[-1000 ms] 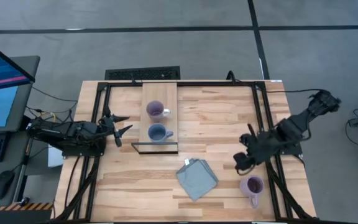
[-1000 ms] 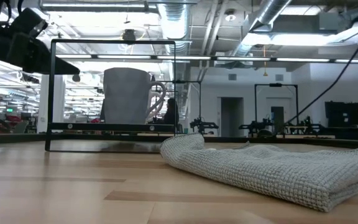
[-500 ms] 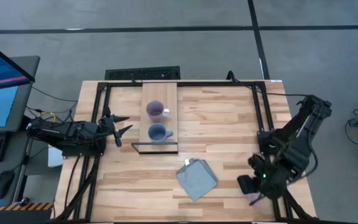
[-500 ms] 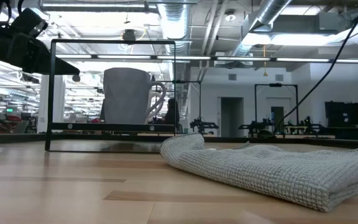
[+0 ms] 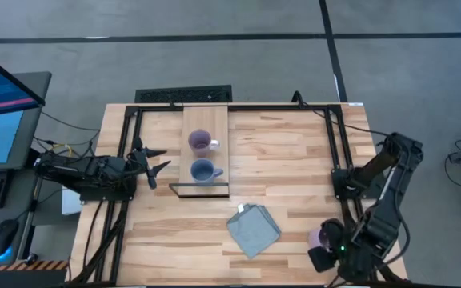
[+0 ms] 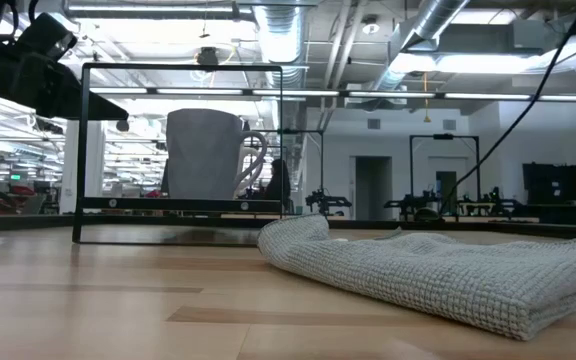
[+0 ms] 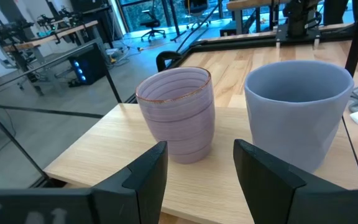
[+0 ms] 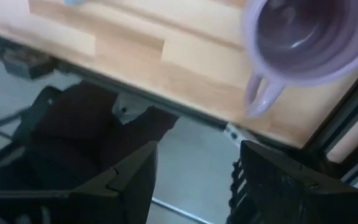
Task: Stack small to large cups/mugs on shelf
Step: Put the light purple cup on the shelf
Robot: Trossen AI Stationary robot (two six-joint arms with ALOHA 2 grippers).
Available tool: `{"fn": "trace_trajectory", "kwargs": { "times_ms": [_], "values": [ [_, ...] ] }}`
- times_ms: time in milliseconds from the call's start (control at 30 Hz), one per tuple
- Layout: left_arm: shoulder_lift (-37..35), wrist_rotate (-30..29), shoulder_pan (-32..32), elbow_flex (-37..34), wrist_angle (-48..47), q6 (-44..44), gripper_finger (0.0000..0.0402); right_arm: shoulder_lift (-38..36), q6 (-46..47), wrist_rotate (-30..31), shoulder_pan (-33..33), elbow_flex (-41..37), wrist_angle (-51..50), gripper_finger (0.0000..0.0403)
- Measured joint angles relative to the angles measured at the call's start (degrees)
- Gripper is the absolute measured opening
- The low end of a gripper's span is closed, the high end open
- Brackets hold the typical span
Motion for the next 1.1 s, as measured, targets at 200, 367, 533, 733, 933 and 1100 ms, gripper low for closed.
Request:
{"fn": "trace_trajectory", "kwargs": {
  "times_ms": [200, 367, 533, 733, 933, 1100],
  "values": [
    [0.02, 1.90, -0.02, 0.00, 0.10, -0.99, 0.0177, 1.95, 5.66, 0.04, 2.06, -0.02, 1.41, 0.0253],
    [0.00, 2.88, -0.04, 0.00, 0.24, -1.59, 0.0177, 3.81, 5.81, -0.26, 2.22, -0.03, -0.41, 0.0253],
    [0.02, 2.95, -0.04, 0.00, 0.26, -2.06, 0.0177, 5.86, 4.40, -4.11, 2.23, -0.11, -0.61, 0.0253],
    [0.01, 2.97, -0.04, 0.00, 0.28, -2.76, 0.0177, 8.50, -4.44, -4.49, 2.06, -0.11, 6.02, 0.0253],
    [0.02, 3.03, -0.02, -0.02, 1.22, -3.13, 0.0177, 9.46, 1.17, -4.45, 3.00, -0.22, 6.36, 0.0253],
    [0.00, 3.14, 0.00, -0.02, 3.55, -3.15, 0.0177, 9.45, -1.27, -4.25, 3.10, -0.22, 6.64, 0.0253]
  ]
}}
